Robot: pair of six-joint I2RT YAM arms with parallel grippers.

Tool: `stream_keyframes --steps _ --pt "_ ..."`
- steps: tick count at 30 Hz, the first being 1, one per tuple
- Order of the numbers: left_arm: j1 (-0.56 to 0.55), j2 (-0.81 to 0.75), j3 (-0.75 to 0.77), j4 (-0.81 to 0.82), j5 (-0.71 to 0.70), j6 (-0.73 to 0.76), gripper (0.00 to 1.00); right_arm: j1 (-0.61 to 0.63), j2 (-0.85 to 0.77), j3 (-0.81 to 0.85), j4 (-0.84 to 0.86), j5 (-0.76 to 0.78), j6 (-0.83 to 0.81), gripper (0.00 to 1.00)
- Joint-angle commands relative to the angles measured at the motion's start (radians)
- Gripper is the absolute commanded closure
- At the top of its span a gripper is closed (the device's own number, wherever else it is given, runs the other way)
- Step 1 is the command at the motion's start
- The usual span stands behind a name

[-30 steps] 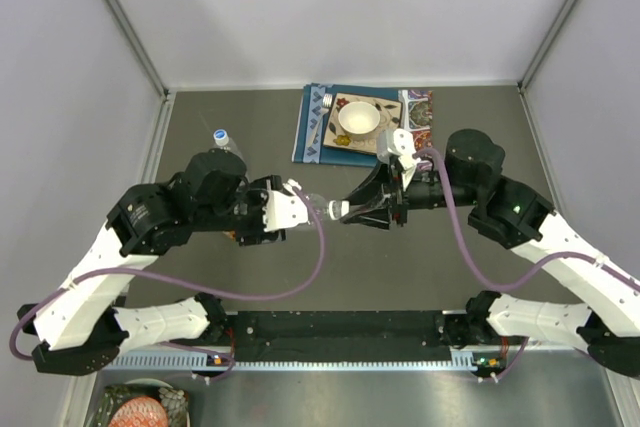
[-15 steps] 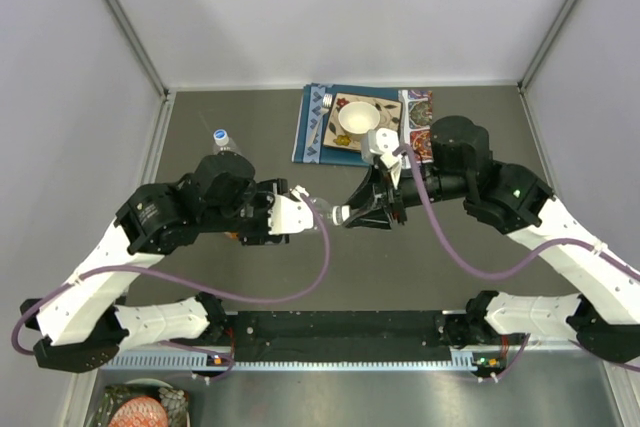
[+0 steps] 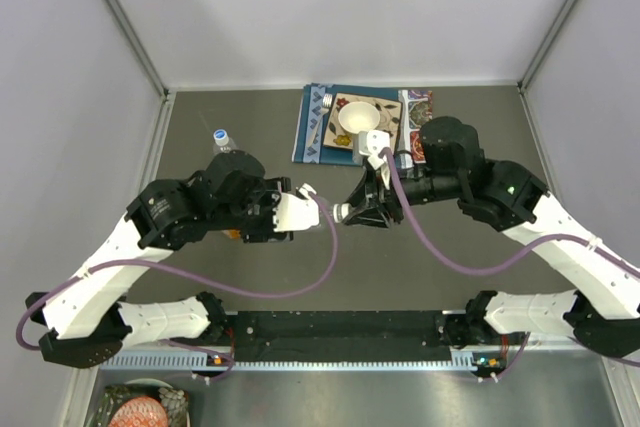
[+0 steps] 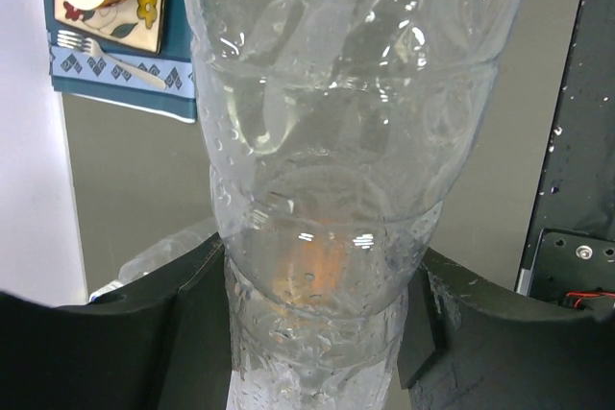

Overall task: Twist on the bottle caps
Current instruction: Screw the bottle cap onto the plastic bottle.

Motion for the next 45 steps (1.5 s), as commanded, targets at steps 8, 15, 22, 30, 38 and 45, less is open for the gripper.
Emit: stream_keyframes --steps 8,15,22,30,38,45 --pt "0.001 -0.009 0.026 0.177 -0.071 -0.07 0.61 0.045 0.057 0.035 0.065 -0.094 0.07 0.93" --pt "-0.002 0.002 0.089 0.231 -0.1 -0.12 0.66 0.045 0.033 -0.032 0.271 -0.152 0.186 0.94" --pt "-0.014 0.01 0.12 0.245 -0.103 -0.121 0.67 0.044 0.037 -0.043 0.315 -0.188 0.267 0.94" --pt "-0.04 0.014 0.12 0.239 -0.161 -0.068 0.67 0.044 0.089 0.046 0.168 -0.225 0.291 0.94" --pt "-0.042 0.01 0.101 0.283 -0.274 -0.065 0.68 0.044 0.155 0.104 0.076 -0.127 0.37 0.97" --pt "-0.042 0.002 0.069 0.288 -0.313 -0.067 0.68 0.044 0.159 0.126 0.035 0.011 0.405 0.97"
